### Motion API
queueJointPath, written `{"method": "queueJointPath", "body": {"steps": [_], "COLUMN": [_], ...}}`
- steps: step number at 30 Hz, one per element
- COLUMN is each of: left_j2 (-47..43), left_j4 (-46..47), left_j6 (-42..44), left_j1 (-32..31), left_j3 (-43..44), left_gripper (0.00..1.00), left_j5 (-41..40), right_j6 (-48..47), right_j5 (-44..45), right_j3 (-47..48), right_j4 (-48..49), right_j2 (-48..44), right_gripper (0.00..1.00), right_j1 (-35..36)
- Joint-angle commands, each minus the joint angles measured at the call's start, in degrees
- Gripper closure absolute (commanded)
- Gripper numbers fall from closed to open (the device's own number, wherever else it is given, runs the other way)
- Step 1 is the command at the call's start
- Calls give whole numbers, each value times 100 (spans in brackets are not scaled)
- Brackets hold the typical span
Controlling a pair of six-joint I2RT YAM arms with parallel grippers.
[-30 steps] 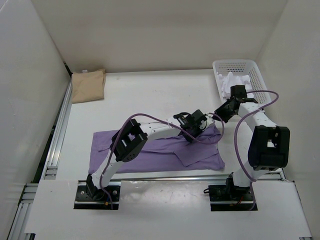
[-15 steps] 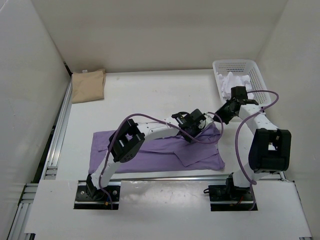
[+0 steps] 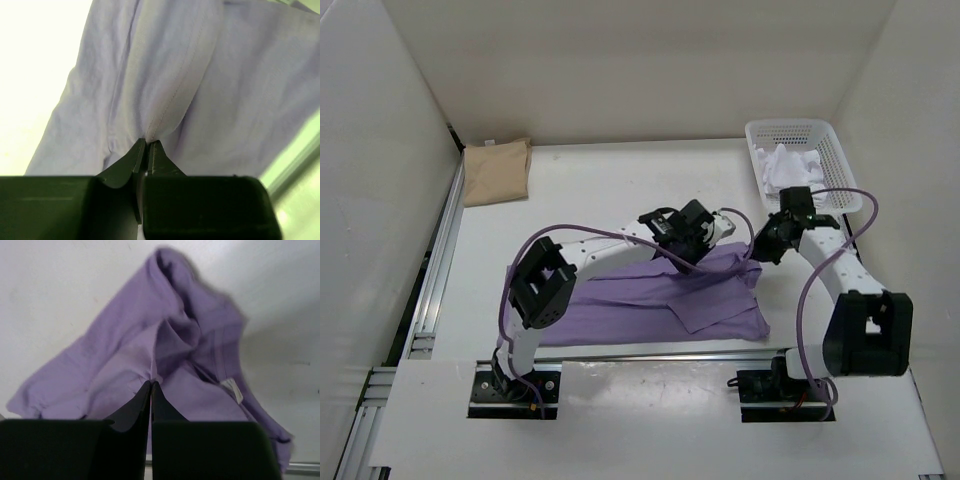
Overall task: Fold and stack the t-shirts
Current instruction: Fold the other side of the tshirt into a rectangle
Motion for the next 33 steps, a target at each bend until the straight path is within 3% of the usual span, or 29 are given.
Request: {"method": "queueJointPath", "body": {"steps": [1, 6, 15, 25, 28, 31, 33], "left_j2": [-346, -293, -293, -65, -65, -65, -230], "left_j4": [-501, -704, -1091, -1196, -1249, -1415, -1660], "left_j6": [-3, -3, -3, -3, -3, -3, -3], "left_j1": [92, 92, 92, 39, 39, 39, 100], "left_j3": [-165, -227, -227, -289, -289, -236, -79], "left_gripper": [90, 90, 90, 78, 68, 42, 28], "left_j5": [718, 1025, 1299, 1378, 1378, 1430, 1597], "right_j6": [-270, 204, 328, 328, 328, 328, 328], "right_j5": [195, 256, 644, 529, 477, 634, 844], "right_j3": [-519, -1371, -1671, -2208, -2270, -2270, -2121], "right_j4": [-465, -519, -949, -905, -984, -1203, -1309], "right_j2": [-493, -907, -1620, -1672, -1725, -1952, -2111], "right_gripper": [100, 100, 100, 99, 87, 68, 65], "right_j1": [313, 420, 420, 420, 420, 420, 420]}}
